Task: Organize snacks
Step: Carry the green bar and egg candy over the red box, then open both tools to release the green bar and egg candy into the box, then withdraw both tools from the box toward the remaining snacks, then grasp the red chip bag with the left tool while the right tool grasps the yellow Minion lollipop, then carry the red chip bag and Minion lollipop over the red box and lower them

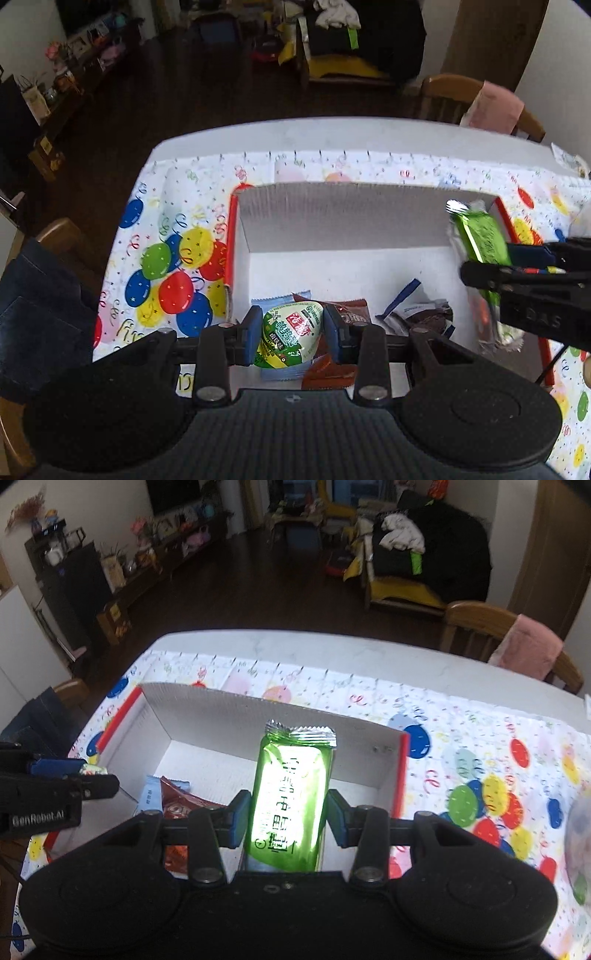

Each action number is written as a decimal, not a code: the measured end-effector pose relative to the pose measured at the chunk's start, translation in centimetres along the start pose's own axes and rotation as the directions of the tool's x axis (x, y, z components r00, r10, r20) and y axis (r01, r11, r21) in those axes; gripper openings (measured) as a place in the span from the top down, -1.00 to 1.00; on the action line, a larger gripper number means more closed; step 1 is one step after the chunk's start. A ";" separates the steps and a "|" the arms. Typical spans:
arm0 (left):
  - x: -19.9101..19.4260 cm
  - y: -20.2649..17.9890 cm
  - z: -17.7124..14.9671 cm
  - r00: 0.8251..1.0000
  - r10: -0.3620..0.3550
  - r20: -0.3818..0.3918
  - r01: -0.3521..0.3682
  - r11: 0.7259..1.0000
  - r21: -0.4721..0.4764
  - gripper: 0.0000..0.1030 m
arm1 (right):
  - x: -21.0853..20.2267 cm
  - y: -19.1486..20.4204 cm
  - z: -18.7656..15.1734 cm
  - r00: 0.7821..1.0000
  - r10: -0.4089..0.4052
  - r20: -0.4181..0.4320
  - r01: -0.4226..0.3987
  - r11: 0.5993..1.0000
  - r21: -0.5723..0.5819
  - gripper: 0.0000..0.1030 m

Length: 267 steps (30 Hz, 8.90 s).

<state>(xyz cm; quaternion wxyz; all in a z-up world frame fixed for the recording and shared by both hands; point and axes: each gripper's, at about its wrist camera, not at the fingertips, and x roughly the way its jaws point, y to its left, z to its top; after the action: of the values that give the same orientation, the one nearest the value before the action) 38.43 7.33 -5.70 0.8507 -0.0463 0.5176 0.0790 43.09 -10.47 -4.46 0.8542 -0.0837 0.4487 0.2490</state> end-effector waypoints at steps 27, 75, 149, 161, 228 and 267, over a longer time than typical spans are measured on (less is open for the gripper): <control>5.7 -1.2 0.2 0.986 0.059 -0.156 -0.050 0.997 0.065 0.30 | 7.2 1.4 1.2 0.981 0.026 -0.193 -0.046 0.994 -0.100 0.25; -9.6 1.0 -8.4 0.984 -0.065 0.165 0.056 0.997 0.056 -0.20 | -11.3 4.1 -7.3 0.991 0.093 0.097 -0.098 0.994 0.051 -0.41; 3.0 2.9 -18.4 0.977 -0.008 -0.212 -0.013 0.995 -0.100 -0.54 | -2.9 5.2 -23.9 0.984 -0.146 -0.098 0.151 0.987 0.045 -0.68; 2.9 3.8 -18.7 0.973 -0.010 -0.231 -0.020 0.992 -0.129 -0.54 | -1.4 5.8 -22.9 0.976 -0.152 -0.155 0.156 0.988 0.012 -0.65; -11.1 2.5 -5.8 0.983 -0.114 0.147 0.130 0.986 -0.106 -0.35 | -12.8 1.9 -10.0 0.970 -0.008 0.242 -0.010 0.997 0.072 0.09; 5.3 -1.5 4.4 0.984 -0.013 -0.177 0.018 1.000 0.026 -0.35 | 3.3 1.3 -1.1 0.997 0.049 -0.053 -0.055 0.992 -0.116 0.09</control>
<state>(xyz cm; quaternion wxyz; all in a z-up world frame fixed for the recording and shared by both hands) 44.90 7.03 -8.37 0.8024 -0.0456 0.5919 0.0609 43.21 -8.55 -7.68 0.8297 -0.1282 0.4564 0.2949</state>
